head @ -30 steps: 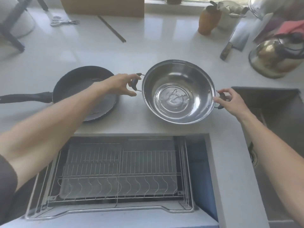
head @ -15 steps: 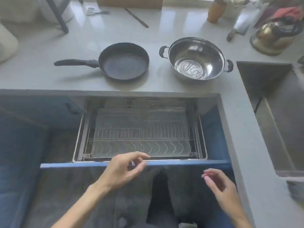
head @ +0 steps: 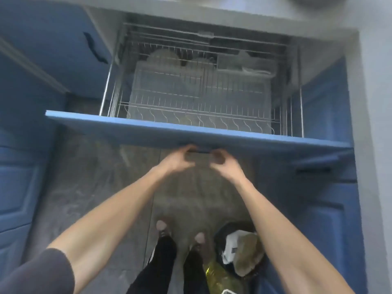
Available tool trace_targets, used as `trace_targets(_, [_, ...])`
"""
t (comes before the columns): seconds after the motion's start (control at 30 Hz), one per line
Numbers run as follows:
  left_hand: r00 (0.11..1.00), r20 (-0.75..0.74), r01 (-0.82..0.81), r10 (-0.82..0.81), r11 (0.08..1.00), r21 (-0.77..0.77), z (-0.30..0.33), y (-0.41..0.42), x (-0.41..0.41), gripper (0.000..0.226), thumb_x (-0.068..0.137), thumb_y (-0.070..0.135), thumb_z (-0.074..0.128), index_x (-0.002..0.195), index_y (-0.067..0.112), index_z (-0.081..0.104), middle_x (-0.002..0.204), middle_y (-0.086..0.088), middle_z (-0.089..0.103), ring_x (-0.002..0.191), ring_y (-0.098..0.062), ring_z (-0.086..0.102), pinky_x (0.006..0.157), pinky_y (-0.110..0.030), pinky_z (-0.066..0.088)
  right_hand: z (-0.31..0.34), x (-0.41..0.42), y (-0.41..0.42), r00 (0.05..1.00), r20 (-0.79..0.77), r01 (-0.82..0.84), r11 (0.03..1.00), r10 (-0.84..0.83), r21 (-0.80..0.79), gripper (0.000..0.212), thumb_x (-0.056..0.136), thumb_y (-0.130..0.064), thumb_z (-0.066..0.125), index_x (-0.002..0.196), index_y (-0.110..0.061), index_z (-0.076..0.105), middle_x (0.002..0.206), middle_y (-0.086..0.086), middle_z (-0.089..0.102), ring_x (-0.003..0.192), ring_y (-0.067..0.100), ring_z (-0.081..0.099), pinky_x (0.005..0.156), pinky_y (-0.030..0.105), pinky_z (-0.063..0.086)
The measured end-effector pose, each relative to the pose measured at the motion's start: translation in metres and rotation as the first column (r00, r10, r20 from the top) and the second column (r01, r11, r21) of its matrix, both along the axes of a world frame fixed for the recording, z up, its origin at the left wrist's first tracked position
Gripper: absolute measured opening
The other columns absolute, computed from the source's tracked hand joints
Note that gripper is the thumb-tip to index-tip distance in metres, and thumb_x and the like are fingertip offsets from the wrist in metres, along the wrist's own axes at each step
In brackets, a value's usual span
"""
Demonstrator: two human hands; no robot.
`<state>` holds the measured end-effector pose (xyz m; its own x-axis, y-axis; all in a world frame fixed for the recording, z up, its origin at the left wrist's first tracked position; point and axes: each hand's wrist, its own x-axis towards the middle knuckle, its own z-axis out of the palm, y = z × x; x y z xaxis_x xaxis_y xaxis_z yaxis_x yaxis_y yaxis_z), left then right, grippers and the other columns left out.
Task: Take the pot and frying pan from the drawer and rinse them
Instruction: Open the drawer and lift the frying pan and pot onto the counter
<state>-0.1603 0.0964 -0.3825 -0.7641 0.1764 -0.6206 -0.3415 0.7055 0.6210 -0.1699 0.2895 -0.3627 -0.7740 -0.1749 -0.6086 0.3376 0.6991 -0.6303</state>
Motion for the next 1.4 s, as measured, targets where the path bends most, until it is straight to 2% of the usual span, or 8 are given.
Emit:
trace_targets(0.1, [1.0,0.009,-0.004,0.003,0.999,0.041,-0.041,0.004,-0.016,0.055,0.079,0.018,0.072,0.13,0.017,0.049,0.109,-0.006,0.061,0.099,-0.019,0.059,0.076,-0.021,0.039,-0.044,-0.012,-0.004,1.0,0.0,-0.029,0.999,0.029,-0.019,0.044,0.079,-0.016,0.068,0.122,-0.018,0.058,0.125,0.002,0.061,0.113,0.018,0.057,0.079,0.02,0.039])
trace_targets(0.23, [0.989,-0.1,-0.101,0.112,0.989,0.103,-0.066,-0.001,-0.028,0.024,0.08,0.008,0.07,0.104,0.006,0.067,0.073,0.007,0.059,0.06,0.013,0.053,0.055,-0.005,0.035,-0.066,-0.03,-0.01,0.995,-0.092,-0.022,0.999,0.026,0.04,0.03,0.08,-0.016,0.064,0.108,-0.023,0.069,0.103,-0.003,0.072,0.095,0.011,0.062,0.077,0.02,0.041])
trace_targets(0.3, [0.982,-0.114,-0.133,0.154,0.976,0.171,-0.07,-0.003,-0.038,0.015,0.081,0.006,0.067,0.096,0.007,0.07,0.073,0.007,0.061,0.054,0.02,0.05,0.061,-0.007,0.037,-0.068,-0.043,-0.013,0.994,-0.107,0.036,0.998,-0.031,0.047,0.024,0.077,-0.018,0.068,0.099,-0.023,0.074,0.09,-0.006,0.072,0.084,0.004,0.06,0.072,0.018,0.041])
trace_targets(0.53, [0.985,-0.129,-0.095,0.116,0.983,0.158,-0.069,-0.013,-0.103,0.017,0.081,0.015,0.068,0.098,0.014,0.07,0.078,0.006,0.061,0.063,0.006,0.051,0.061,-0.013,0.037,-0.066,-0.106,-0.025,0.986,-0.066,0.149,0.989,-0.15,-0.021,0.016,0.07,-0.023,0.077,0.086,-0.024,0.075,0.07,-0.01,0.066,0.064,-0.002,0.057,0.059,0.008,0.04])
trace_targets(0.9, [0.984,-0.127,-0.113,0.124,0.99,0.085,-0.058,-0.027,-0.256,0.009,0.083,0.023,0.068,0.092,0.023,0.069,0.086,0.004,0.067,0.079,-0.008,0.058,0.064,-0.01,0.04,-0.069,-0.257,-0.041,0.988,-0.106,0.105,0.992,-0.112,-0.066,0.021,0.073,-0.012,0.067,0.09,-0.022,0.074,0.079,-0.001,0.069,0.079,0.012,0.063,0.071,0.021,0.045])
trace_targets(1.03, [0.996,-0.076,-0.04,0.044,0.998,0.05,-0.046,-0.032,-0.306,0.01,0.087,0.028,0.064,0.093,0.02,0.067,0.092,0.003,0.065,0.085,-0.01,0.057,0.069,-0.021,0.04,-0.064,-0.301,-0.044,0.983,-0.112,0.131,0.986,-0.142,-0.1,0.018,0.074,-0.012,0.068,0.088,-0.022,0.073,0.079,-0.003,0.068,0.078,0.008,0.062,0.071,0.019,0.042])
trace_targets(1.23, [0.997,-0.079,0.018,-0.003,0.98,0.2,-0.049,-0.047,-0.351,0.01,0.09,0.013,0.061,0.098,0.01,0.066,0.083,0.006,0.064,0.07,0.014,0.058,0.069,-0.005,0.042,-0.062,-0.35,-0.047,0.997,-0.06,0.051,0.996,-0.056,-0.076,0.016,0.078,-0.026,0.073,0.093,-0.019,0.074,0.093,0.002,0.074,0.087,0.012,0.066,0.082,0.024,0.049])
trace_targets(1.4, [0.996,-0.076,0.048,-0.035,0.983,0.179,-0.054,-0.051,-0.365,0.012,0.09,0.017,0.06,0.096,0.009,0.068,0.08,0.015,0.064,0.071,0.019,0.056,0.067,-0.009,0.039,-0.054,-0.367,-0.047,0.995,0.069,0.072,0.996,-0.068,-0.06,0.021,0.082,-0.026,0.071,0.099,-0.013,0.073,0.103,0.007,0.072,0.097,0.016,0.065,0.083,0.016,0.045])
